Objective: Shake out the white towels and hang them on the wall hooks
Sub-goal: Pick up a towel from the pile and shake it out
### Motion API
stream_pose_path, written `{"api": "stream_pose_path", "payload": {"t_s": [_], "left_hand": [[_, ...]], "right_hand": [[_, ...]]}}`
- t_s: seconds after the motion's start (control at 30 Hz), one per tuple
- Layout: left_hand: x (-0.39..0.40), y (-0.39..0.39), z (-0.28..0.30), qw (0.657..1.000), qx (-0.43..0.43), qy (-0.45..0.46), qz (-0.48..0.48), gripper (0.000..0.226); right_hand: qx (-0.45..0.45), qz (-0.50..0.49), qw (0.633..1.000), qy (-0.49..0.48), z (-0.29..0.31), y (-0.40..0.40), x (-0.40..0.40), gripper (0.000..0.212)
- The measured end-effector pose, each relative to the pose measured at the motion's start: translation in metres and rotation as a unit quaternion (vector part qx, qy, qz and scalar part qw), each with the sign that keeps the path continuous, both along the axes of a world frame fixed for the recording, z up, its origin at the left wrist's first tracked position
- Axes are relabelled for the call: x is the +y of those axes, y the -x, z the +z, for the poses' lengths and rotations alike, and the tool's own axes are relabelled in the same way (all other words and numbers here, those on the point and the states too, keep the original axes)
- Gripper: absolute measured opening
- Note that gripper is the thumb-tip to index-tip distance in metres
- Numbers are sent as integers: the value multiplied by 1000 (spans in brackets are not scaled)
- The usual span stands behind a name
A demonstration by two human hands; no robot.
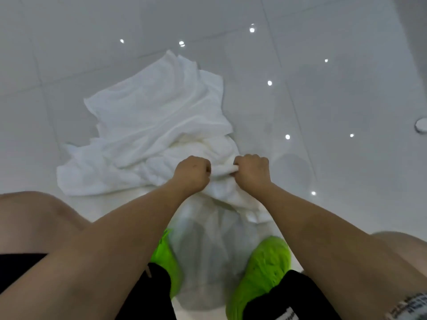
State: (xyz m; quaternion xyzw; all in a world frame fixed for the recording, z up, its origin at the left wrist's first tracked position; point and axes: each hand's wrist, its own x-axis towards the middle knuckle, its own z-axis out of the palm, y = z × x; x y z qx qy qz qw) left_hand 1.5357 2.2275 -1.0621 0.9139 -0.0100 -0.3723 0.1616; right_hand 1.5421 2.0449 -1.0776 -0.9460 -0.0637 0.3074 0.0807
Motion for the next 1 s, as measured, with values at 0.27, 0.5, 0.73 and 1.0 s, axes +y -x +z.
{"api": "stream_pose_path", "payload": {"t_s": [0.27, 0.5, 0.73, 1.0], "left_hand": [[-9, 2, 234, 998, 26, 28, -41, 22], [-74, -35, 506, 984, -48, 109, -129, 42], [-198, -96, 730, 942, -170, 135, -255, 23], [-377, -69, 882, 874, -286, 255, -300, 27]], "right_hand": [[31, -164, 979, -113, 248, 38, -12, 22], [-36, -229, 957, -175, 540, 2, -33, 28], [-164, -238, 947, -141, 778, -30, -161, 19], [-393, -351, 840, -131, 931, 23, -333, 15]]}}
